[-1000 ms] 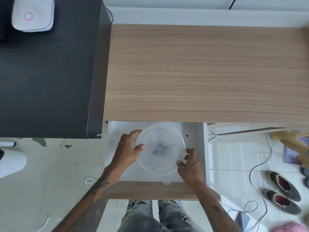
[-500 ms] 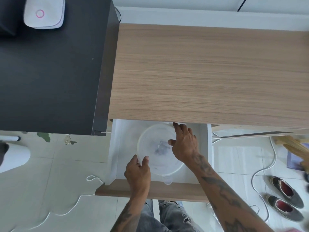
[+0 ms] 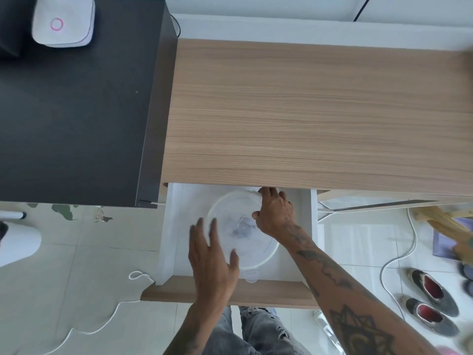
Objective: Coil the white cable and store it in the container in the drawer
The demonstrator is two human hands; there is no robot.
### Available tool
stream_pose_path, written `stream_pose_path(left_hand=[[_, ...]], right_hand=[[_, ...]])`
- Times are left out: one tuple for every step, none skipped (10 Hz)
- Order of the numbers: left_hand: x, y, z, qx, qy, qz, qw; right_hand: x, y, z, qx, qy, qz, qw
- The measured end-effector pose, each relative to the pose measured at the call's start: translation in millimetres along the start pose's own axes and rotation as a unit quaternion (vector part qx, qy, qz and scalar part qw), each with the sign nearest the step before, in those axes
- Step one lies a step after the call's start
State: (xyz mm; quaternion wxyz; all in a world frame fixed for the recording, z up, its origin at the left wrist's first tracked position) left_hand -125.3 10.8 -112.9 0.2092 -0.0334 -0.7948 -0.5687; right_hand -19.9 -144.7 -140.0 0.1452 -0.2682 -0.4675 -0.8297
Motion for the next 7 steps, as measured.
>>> stream_pose_path(left_hand=[[16.4,-24.9,-27.6,-0.160,-0.179,0.079,0.967],[18.5,-29.8,-29.8,-0.213,-0.182,0.095,0.955],[13.5,-32.5,-30.6,-0.242,-0.173,0.090,0.951],[12.1,-42.1,-30.9,-0.270,-0.173,0.100,0.942],[14.6,-45.4,-31.5,-0.269,-0.163,0.112,0.943],[10.1,-37.3,-32.2,-0.264,-0.166,0.097,0.945],[6.9,-26.0,-27.6,-0.239,-0.176,0.115,0.948]], right_hand=[[-0.8,-0.2,-1.5,0.002,-0.005,0.006,1.000],[-0.9,1.2,-1.6,-0.001,-0.003,-0.001,1.000],[-0.7,0.5,-2.0,-0.005,-0.003,-0.005,1.000],[-0.6,-0.9,-3.5,-0.005,-0.005,-0.011,1.000],[0.4,-0.9,-3.5,-0.001,-0.008,-0.007,1.000],[5.3,-0.6,0.5,0.019,0.006,-0.007,1.000],[20.7,-1.3,4.9,0.034,0.019,0.001,0.999]])
Point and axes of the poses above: each hand's wrist, its own x-axis away from the middle knuckle, its own y-axis out of the back of the hand, z = x × y, the point moved 8 cm from there along -x, towards the middle knuckle, and after that the axes turned 12 degrees about -x, right-handed, at the moved point
